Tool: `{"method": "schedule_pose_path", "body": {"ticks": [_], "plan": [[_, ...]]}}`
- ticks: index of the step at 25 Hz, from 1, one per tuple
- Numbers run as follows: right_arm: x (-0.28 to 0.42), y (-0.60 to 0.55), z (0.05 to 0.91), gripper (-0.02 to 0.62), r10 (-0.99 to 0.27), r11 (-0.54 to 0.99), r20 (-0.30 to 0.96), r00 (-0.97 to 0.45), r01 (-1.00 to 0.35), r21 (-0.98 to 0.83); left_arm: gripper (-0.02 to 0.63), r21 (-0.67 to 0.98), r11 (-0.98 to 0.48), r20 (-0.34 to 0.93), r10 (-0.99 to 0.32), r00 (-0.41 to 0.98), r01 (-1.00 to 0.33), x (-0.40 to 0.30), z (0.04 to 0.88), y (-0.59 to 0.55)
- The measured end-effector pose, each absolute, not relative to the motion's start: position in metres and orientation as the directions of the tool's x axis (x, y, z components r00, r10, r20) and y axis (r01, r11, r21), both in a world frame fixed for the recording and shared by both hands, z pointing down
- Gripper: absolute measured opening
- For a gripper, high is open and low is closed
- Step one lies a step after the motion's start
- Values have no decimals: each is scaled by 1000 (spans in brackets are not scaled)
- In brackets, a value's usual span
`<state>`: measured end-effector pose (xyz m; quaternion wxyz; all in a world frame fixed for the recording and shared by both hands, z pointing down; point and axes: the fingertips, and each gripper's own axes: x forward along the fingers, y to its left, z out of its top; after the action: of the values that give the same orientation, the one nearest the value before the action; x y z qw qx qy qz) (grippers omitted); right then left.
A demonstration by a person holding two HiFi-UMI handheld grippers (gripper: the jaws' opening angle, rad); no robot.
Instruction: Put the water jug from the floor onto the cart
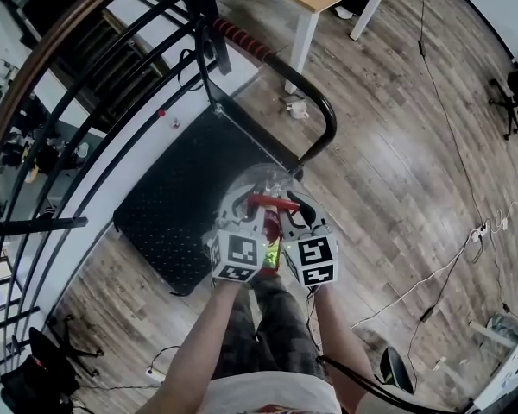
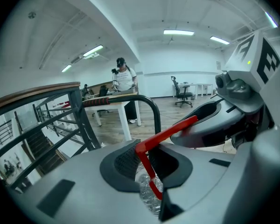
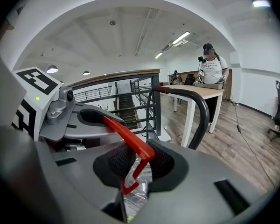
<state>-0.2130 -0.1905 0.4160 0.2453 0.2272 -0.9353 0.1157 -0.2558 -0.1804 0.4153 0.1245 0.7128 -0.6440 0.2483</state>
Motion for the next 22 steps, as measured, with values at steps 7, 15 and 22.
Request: {"method": "schedule_pose_path", "body": {"ticks": [7, 15, 22], "plan": [[-245, -196, 432, 78, -367, 867, 534, -762, -489, -102, 57, -133, -152, 538, -841, 57, -979, -288, 431, -185], [-282, -200, 449, 77, -370, 855, 554, -746, -506, -111, 57, -117, -172, 563, -823, 78, -978, -326, 448, -191], [-306, -203, 465, 77, -358, 852, 566, -742, -508, -126, 57, -103, -158, 582, -810, 69, -982, -349, 465, -193]]}}
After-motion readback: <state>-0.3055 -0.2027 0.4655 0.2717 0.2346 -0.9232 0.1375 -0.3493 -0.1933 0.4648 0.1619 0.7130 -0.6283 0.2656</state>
